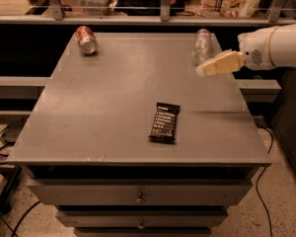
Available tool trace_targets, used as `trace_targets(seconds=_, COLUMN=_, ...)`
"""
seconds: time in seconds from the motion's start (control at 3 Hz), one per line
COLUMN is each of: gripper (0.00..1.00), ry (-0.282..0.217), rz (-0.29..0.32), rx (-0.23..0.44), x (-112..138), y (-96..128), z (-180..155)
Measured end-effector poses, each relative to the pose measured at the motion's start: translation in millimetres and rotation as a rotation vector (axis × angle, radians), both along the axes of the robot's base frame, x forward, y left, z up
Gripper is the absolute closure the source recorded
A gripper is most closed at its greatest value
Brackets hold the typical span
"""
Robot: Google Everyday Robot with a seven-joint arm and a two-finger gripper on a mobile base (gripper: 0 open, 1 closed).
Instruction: Move water bottle near coke can
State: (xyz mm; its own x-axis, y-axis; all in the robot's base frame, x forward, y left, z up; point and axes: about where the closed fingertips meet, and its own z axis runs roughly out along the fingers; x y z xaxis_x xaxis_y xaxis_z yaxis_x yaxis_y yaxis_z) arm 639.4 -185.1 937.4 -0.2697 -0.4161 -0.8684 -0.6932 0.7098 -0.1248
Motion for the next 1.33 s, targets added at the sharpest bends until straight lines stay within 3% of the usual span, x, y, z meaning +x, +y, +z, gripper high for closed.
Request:
trace_targets(seconds=0.33, gripper=0.0, ry=-0.045, rz=-0.078, rx=0.012, x=37, y=-6, z=-8)
trace_targets(seconds=1.0, gripper=0.0, ry=-0.059, rz=-0.092, rx=0.015, x=50, y=1, z=-12)
trace_targets(seconds=1.33, gripper=0.0, ry=-0.067, rz=-0.163, rx=0.054, x=78, y=11, z=-24)
